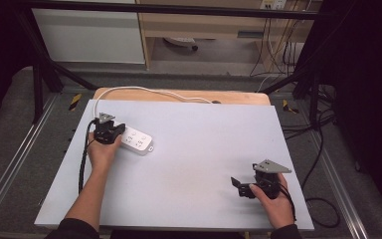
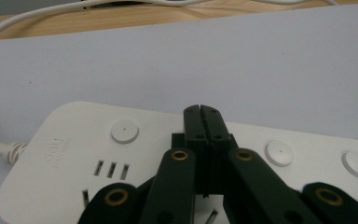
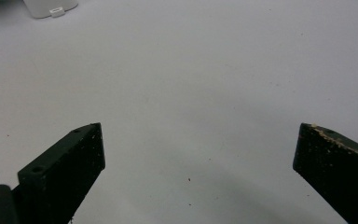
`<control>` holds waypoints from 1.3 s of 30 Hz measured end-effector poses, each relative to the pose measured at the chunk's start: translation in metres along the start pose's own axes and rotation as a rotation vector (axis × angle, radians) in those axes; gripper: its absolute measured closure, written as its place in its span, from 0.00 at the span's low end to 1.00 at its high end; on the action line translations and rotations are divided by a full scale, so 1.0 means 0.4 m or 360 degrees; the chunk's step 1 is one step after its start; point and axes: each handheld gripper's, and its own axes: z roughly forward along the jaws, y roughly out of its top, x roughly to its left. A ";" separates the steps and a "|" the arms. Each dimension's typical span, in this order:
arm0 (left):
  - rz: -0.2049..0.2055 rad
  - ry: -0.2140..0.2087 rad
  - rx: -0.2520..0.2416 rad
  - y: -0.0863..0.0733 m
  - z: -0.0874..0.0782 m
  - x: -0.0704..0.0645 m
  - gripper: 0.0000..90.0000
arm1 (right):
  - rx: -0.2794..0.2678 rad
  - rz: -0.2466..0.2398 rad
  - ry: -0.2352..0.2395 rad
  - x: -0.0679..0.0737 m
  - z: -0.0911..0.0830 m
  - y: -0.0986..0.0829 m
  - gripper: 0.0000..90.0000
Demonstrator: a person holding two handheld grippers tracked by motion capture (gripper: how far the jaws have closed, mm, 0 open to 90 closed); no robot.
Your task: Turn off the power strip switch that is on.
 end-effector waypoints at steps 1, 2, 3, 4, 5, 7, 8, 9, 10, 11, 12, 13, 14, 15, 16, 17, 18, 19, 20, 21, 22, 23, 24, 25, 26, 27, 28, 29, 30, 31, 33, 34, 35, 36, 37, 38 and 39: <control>-0.0005 -0.0008 -0.0002 0.000 0.000 0.002 1.00 | 0.0002 0.0004 0.0002 0.000 0.000 0.000 0.03; -0.0009 -0.0012 -0.0004 -0.001 0.000 0.003 1.00 | 0.0002 -0.0004 0.0001 0.000 0.001 0.000 0.03; -0.0004 -0.0013 -0.0004 -0.001 0.000 0.003 1.00 | 0.0005 0.0000 0.0002 0.001 0.002 0.000 0.03; 0.0003 -0.0008 -0.0005 -0.001 0.000 0.002 1.00 | 0.0002 0.0001 0.0001 0.002 0.002 0.000 0.03; 0.0008 -0.0007 -0.0002 -0.001 0.000 0.002 1.00 | 0.0001 0.0000 0.0001 0.002 0.002 0.000 0.03; 0.0006 -0.0014 0.0003 0.001 0.000 0.003 1.00 | 0.0004 -0.0005 0.0001 0.002 0.002 0.001 0.03; 0.0013 -0.0013 0.0006 0.001 0.000 0.002 1.00 | 0.0004 -0.0005 0.0001 0.002 0.002 0.001 0.03; 0.0021 -0.0007 0.0007 0.002 0.000 0.001 1.00 | 0.0001 -0.0001 -0.0001 0.002 0.002 0.001 0.03; 0.0034 -0.0007 0.0012 0.002 0.000 0.001 1.00 | 0.0002 0.0000 0.0000 0.002 0.003 0.000 0.03; 0.0036 -0.0011 0.0013 0.003 0.000 0.002 1.00 | 0.0003 -0.0008 -0.0001 0.002 0.003 0.000 0.03; 0.0027 -0.0019 0.0019 0.004 0.000 0.004 1.00 | 0.0003 -0.0010 -0.0001 0.002 0.004 0.000 0.03; 0.0018 -0.0022 0.0019 0.005 0.000 0.005 1.00 | 0.0003 -0.0010 -0.0001 0.002 0.004 0.000 0.03; 0.0026 -0.0020 0.0024 0.005 0.000 0.004 1.00 | 0.0005 -0.0007 0.0001 0.002 0.004 0.000 0.03; 0.0037 -0.0013 0.0029 0.006 -0.001 0.002 1.00 | 0.0003 -0.0007 0.0000 0.002 0.004 0.000 0.03; 0.0053 -0.0011 0.0035 0.006 -0.002 0.000 1.00 | 0.0001 -0.0006 -0.0001 0.002 0.004 -0.001 0.03; 0.0071 -0.0011 0.0040 0.007 -0.003 -0.001 1.00 | 0.0002 -0.0002 -0.0002 0.002 0.004 -0.001 0.03; 0.0088 -0.0014 0.0045 0.006 -0.004 -0.002 1.00 | 0.0002 -0.0003 -0.0003 0.002 0.004 -0.001 0.03; 0.0091 -0.0012 0.0043 0.006 -0.005 -0.002 1.00 | 0.0002 0.0001 -0.0004 0.002 0.004 -0.001 0.03; 0.0097 -0.0008 0.0048 0.006 -0.006 -0.003 1.00 | 0.0004 -0.0002 -0.0006 0.001 0.005 -0.001 0.03; 0.0097 -0.0004 0.0028 0.007 -0.009 -0.005 1.00 | 0.0012 0.0004 -0.0008 0.002 0.007 -0.001 0.03; 0.0102 0.0007 0.0038 0.011 -0.010 -0.007 1.00 | 0.0013 0.0004 -0.0016 0.002 0.009 -0.002 0.03; 0.0125 0.0003 0.0044 0.014 -0.010 -0.009 1.00 | 0.0018 0.0002 -0.0021 0.003 0.010 -0.003 0.04; 0.0130 -0.0003 0.0061 0.017 -0.010 -0.010 1.00 | 0.0019 0.0001 -0.0021 0.002 0.010 -0.003 0.04; 0.0128 -0.0007 0.0064 0.019 -0.009 -0.008 1.00 | 0.0011 0.0011 -0.0018 0.003 0.009 -0.002 0.04; 0.0107 -0.0020 0.0048 0.019 -0.008 -0.005 1.00 | 0.0005 0.0009 -0.0019 0.003 0.008 -0.001 0.03; 0.0093 -0.0024 0.0032 0.019 -0.010 -0.003 1.00 | -0.0006 0.0007 -0.0025 0.002 0.006 0.000 0.03; 0.0068 -0.0029 0.0002 0.022 -0.013 -0.001 1.00 | -0.0015 0.0010 -0.0029 0.002 0.006 0.000 0.03; 0.0051 -0.0036 -0.0027 0.026 -0.016 0.000 1.00 | -0.0034 0.0001 -0.0029 0.002 0.005 0.001 0.04; 0.0032 -0.0045 -0.0062 0.031 -0.018 -0.002 1.00 | -0.0034 0.0001 -0.0029 0.002 0.005 0.001 0.04; 0.0021 -0.0057 -0.0077 0.037 -0.020 -0.005 1.00 | -0.0043 -0.0006 -0.0021 0.003 0.005 0.001 0.03; 0.0034 -0.0084 -0.0083 0.052 -0.017 -0.018 1.00 | -0.0049 -0.0023 -0.0018 0.003 0.005 0.004 0.03; 0.0037 -0.0091 -0.0079 0.057 -0.016 -0.024 1.00 | -0.0051 -0.0020 -0.0016 0.004 0.005 0.004 0.03; 0.0051 -0.0100 -0.0070 0.064 -0.016 -0.031 1.00 | -0.0052 -0.0021 -0.0017 0.004 0.006 0.004 0.03; 0.0048 -0.0114 -0.0078 0.070 -0.014 -0.038 1.00 | -0.0052 -0.0025 -0.0018 0.004 0.007 0.004 0.03; 0.0041 -0.0128 -0.0078 0.077 -0.011 -0.047 1.00 | -0.0048 -0.0023 -0.0016 0.004 0.006 0.004 0.03; 0.0051 -0.0129 -0.0075 0.080 -0.008 -0.052 1.00 | -0.0051 -0.0023 -0.0017 0.003 0.004 0.004 0.03; 0.0082 -0.0136 -0.0057 0.086 -0.002 -0.060 1.00 | -0.0058 -0.0020 -0.0016 0.003 0.004 0.004 0.03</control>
